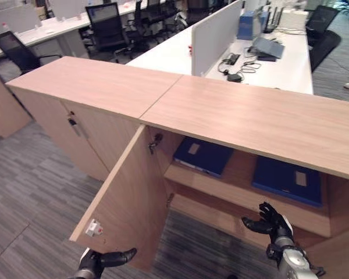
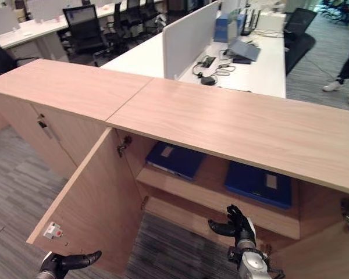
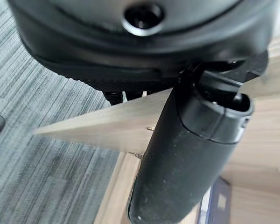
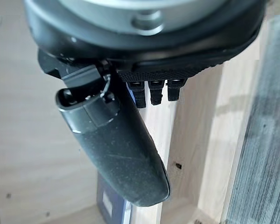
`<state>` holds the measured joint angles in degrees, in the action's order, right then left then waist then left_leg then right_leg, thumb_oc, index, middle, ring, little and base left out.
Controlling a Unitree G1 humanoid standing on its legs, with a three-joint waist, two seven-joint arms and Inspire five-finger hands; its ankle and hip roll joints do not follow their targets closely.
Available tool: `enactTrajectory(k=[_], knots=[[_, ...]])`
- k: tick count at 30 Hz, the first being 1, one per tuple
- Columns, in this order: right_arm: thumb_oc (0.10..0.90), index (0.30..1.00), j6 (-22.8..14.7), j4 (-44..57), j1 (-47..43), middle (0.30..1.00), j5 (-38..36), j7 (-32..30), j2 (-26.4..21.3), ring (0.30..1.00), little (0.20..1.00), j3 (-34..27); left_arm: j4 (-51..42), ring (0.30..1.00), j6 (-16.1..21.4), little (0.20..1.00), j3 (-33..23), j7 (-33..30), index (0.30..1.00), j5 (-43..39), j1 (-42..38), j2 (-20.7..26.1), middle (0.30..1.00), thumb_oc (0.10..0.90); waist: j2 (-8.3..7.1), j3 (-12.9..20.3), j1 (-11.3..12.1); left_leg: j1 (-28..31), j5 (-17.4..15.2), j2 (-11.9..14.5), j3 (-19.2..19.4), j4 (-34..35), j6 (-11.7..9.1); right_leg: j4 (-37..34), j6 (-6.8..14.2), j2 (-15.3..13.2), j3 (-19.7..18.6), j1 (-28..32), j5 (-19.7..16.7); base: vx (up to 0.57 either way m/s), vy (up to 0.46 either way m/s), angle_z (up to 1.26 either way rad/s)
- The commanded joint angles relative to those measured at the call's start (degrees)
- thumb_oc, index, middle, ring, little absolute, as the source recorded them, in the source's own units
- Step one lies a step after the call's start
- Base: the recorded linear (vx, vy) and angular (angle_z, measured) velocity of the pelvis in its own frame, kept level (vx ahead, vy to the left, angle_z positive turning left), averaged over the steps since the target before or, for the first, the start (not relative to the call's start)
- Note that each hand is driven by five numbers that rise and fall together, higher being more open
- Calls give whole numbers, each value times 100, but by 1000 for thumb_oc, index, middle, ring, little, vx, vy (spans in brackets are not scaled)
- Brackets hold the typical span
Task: Put the empty folder in the office cabinet
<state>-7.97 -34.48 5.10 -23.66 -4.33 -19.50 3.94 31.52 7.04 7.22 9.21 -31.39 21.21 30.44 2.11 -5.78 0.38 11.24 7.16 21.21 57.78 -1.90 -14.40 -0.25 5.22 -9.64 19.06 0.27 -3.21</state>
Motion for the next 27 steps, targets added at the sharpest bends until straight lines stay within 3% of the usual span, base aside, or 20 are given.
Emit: enactTrajectory(k=[1, 2, 3, 5, 6, 8, 12, 20, 23, 27], knots=[[800, 900, -477, 620, -710, 900, 46, -39, -420, 900, 900, -25, -1167, 900, 473, 900, 982, 955, 900, -21, -1553, -919, 900, 800, 410, -23, -417, -313, 1158, 739, -1563, -408, 81, -66, 183, 194, -107, 931, 1065, 5, -291, -80], [800, 900, -460, 644, -740, 900, 83, -64, -463, 900, 900, 48, -1223, 900, 453, 900, 960, 928, 900, -60, -1536, -903, 900, 800, 327, -42, -364, -467, 969, 477, -2044, -649, 147, -67, 151, 223, -231, 887, 1027, -39, -317, -104], [800, 900, -452, 650, -773, 900, 128, -71, -478, 900, 900, 102, -1253, 900, 447, 900, 896, 909, 900, -84, -1511, -935, 900, 800, 238, -51, -311, -647, 650, 213, -2322, -857, 452, -62, 94, 237, -325, 758, 884, -30, -362, -120], [800, 900, -389, 623, -870, 900, 201, -40, -442, 900, 900, 209, -1329, 900, 484, 900, 756, 885, 900, -154, -1444, -994, 900, 800, 16, -69, -154, -852, -118, -485, -2965, -1045, 696, -95, 68, 243, -668, 674, 772, -11, -238, -161], [800, 900, -353, 618, -922, 900, 250, -15, -406, 900, 900, 253, -1338, 900, 491, 900, 713, 895, 900, -180, -1410, -1025, 900, 800, -36, -61, -74, -937, -288, -721, -3065, -1053, 752, -112, 72, 282, -808, 636, 723, 62, -108, -236], [800, 900, -282, 559, -927, 900, 377, 19, -331, 900, 900, 311, -1309, 900, 476, 900, 724, 935, 900, -114, -1369, -1109, 900, 800, -45, -135, 48, -1144, -396, -933, -3124, -1149, 754, -90, 42, 363, -927, 721, 676, 97, -102, -244], [800, 900, -215, 664, -863, 900, 402, 112, -269, 900, 900, 323, -1087, 900, 418, 900, 684, 946, 900, -81, -1378, -1197, 900, 800, 48, -34, -115, -680, -420, -949, -2601, -770, 776, -117, 106, 405, -842, 764, 636, 63, -24, -107], [800, 900, -152, 714, -721, 900, 488, 183, -238, 900, 900, 371, -478, 900, 440, 900, 585, 698, 900, 118, -1499, -1384, 900, 800, 164, 78, -457, -102, -325, -1152, -2307, -41, 832, 14, 205, 396, -650, 836, 572, 47, 34, -60], [800, 900, -124, 746, -582, 900, 460, 235, -181, 900, 900, 378, -88, 900, 490, 900, 218, 439, 900, 67, -1760, -1390, 900, 800, 190, 188, -594, 51, -348, -1231, -2168, 190, 886, 81, 277, 351, -613, 774, 526, 49, 60, -6], [800, 900, -119, 821, -347, 900, 437, 357, -206, 900, 900, 367, 767, 900, 565, 900, -296, 21, 900, 285, -2337, -1044, 900, 800, 213, 317, -765, 212, -441, -1328, -2181, 387, 849, 116, 415, 274, -633, 804, 578, 93, 88, -7]])
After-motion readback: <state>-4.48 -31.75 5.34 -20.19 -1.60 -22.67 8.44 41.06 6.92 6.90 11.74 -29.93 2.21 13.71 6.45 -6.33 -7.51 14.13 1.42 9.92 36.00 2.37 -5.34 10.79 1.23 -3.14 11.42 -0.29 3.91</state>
